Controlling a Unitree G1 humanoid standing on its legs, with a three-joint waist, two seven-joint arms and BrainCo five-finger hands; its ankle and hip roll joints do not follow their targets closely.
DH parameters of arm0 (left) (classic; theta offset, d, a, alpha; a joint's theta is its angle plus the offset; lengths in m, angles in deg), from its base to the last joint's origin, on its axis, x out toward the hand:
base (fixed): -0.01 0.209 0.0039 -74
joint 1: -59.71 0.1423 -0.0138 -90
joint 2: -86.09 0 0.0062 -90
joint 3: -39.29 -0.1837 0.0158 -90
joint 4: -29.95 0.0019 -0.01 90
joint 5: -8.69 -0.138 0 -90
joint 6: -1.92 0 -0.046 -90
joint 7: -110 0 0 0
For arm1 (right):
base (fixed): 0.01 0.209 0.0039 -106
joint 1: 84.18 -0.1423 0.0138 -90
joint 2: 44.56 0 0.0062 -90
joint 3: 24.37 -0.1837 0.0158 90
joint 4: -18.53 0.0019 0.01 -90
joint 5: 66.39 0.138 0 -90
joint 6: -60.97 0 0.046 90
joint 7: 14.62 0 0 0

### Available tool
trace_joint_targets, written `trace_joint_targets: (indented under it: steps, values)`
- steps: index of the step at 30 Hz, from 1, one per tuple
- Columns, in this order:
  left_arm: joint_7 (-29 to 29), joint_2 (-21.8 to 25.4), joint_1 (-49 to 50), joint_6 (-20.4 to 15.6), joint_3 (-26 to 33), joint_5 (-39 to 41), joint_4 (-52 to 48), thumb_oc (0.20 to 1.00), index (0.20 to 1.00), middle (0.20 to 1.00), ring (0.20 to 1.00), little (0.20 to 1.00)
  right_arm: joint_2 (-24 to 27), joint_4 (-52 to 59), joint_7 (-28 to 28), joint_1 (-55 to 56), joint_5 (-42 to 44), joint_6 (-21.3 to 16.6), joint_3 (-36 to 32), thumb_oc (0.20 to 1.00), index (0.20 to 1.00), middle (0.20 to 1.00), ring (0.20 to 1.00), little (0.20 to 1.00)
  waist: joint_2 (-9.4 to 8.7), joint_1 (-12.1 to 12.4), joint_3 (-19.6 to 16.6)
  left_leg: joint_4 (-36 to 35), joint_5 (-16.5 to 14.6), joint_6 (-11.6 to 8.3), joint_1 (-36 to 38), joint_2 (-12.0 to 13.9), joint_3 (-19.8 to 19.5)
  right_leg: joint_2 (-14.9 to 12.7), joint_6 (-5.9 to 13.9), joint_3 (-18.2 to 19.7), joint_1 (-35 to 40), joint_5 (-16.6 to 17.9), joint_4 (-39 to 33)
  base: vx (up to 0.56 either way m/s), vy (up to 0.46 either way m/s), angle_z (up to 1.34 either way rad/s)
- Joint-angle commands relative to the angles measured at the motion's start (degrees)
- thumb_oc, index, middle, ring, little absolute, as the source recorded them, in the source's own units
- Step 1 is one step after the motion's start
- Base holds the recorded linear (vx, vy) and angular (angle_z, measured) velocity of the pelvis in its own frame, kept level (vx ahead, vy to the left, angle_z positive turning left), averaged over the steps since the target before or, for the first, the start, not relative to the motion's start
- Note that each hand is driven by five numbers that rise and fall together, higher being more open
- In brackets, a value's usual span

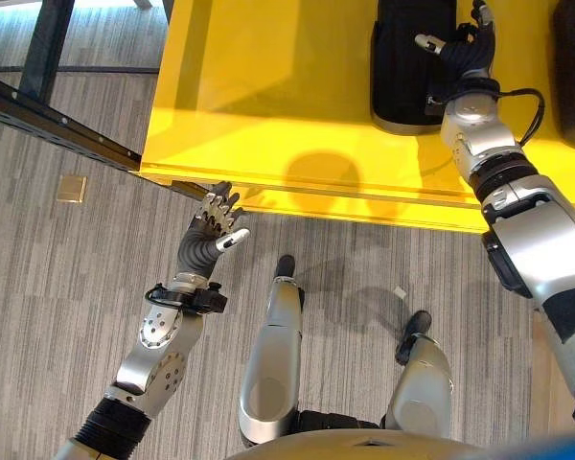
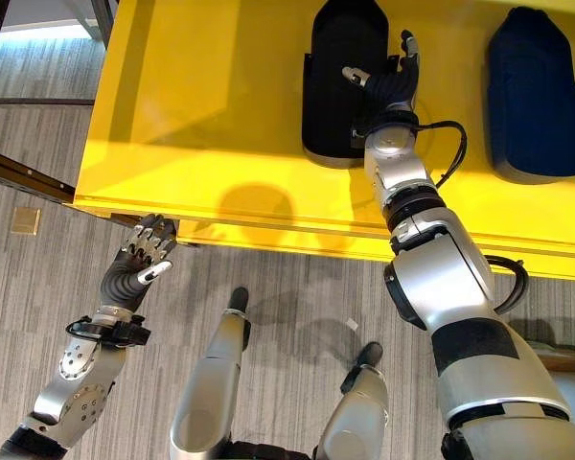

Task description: Move parts from the plastic box to the shelf.

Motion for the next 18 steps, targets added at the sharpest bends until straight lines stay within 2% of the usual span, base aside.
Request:
trace_joint_targets:
  steps: [1, 7, 9, 11, 12, 18]
  values:
    - [0.1, 1.4, -0.8, -3.7, 2.2, 1.2, -2.6, 1.000, 1.000, 1.000, 1.000, 1.000, 1.4, 6.0, -1.7, -0.6, -0.5, -5.3, -1.0, 1.000, 1.000, 1.000, 1.000, 1.000, -1.53, 1.2, 0.1, -1.8, 2.0, 0.33, 1.2, 1.7, 1.2, 3.5, -4.04, 4.2, -3.9, -2.6, 11.1, 0.00, 0.000, 0.00]
    - [0.3, 0.9, -0.3, -3.6, 2.7, 1.5, -2.1, 1.000, 1.000, 1.000, 1.000, 1.000, 1.9, 16.8, -2.8, 3.7, -1.0, -6.9, -3.3, 1.000, 1.000, 1.000, 1.000, 1.000, -2.06, 0.6, 0.1, -1.9, 1.8, 0.29, 1.6, 2.0, 1.5, 3.5, -4.08, 4.3, -3.6, -2.6, 10.9, 0.00, 0.000, 0.00]
    - [0.2, 0.7, -0.1, -3.6, 3.2, 1.6, -2.0, 1.000, 1.000, 1.000, 1.000, 1.000, 3.5, 23.6, -3.7, 5.9, -3.3, -7.2, -4.6, 1.000, 1.000, 1.000, 1.000, 1.000, -2.24, 0.2, 0.1, -1.8, 1.7, 0.24, 1.8, 2.0, 1.5, 3.4, -4.06, 4.3, -3.4, -2.7, 10.9, 0.00, 0.000, 0.00]
    - [0.3, 0.8, 0.0, -3.7, 3.3, 1.5, -2.0, 1.000, 1.000, 1.000, 1.000, 1.000, 4.1, 25.5, -4.0, 6.5, -4.4, -7.1, -4.8, 1.000, 1.000, 1.000, 1.000, 1.000, -2.28, 0.2, 0.1, -1.8, 1.6, 0.23, 1.8, 2.1, 1.5, 3.4, -4.07, 4.3, -3.4, -2.8, 11.0, 0.00, 0.000, 0.00]
    - [0.0, 0.7, 0.2, -3.7, 3.6, 1.4, -1.9, 1.000, 1.000, 1.000, 1.000, 1.000, 6.0, 29.8, -4.8, 7.9, -7.1, -7.1, -5.8, 1.000, 1.000, 1.000, 1.000, 1.000, -2.36, 0.2, 0.1, -1.7, 1.6, 0.25, 2.0, 2.1, 1.6, 3.4, -4.07, 4.3, -3.3, -2.9, 11.1, 0.00, -0.002, -0.05]
    - [-0.6, 0.9, 0.1, -3.9, 4.3, 0.5, -1.6, 1.000, 1.000, 1.000, 1.000, 1.000, 10.2, 39.2, -6.5, 10.2, -13.9, -6.4, -8.1, 1.000, 1.000, 1.000, 1.000, 1.000, -2.78, 0.2, 0.1, -1.8, 1.5, 0.22, 2.8, 2.3, 1.7, 3.3, -4.04, 4.6, -2.8, -2.7, 11.0, -0.01, -0.006, -0.03]
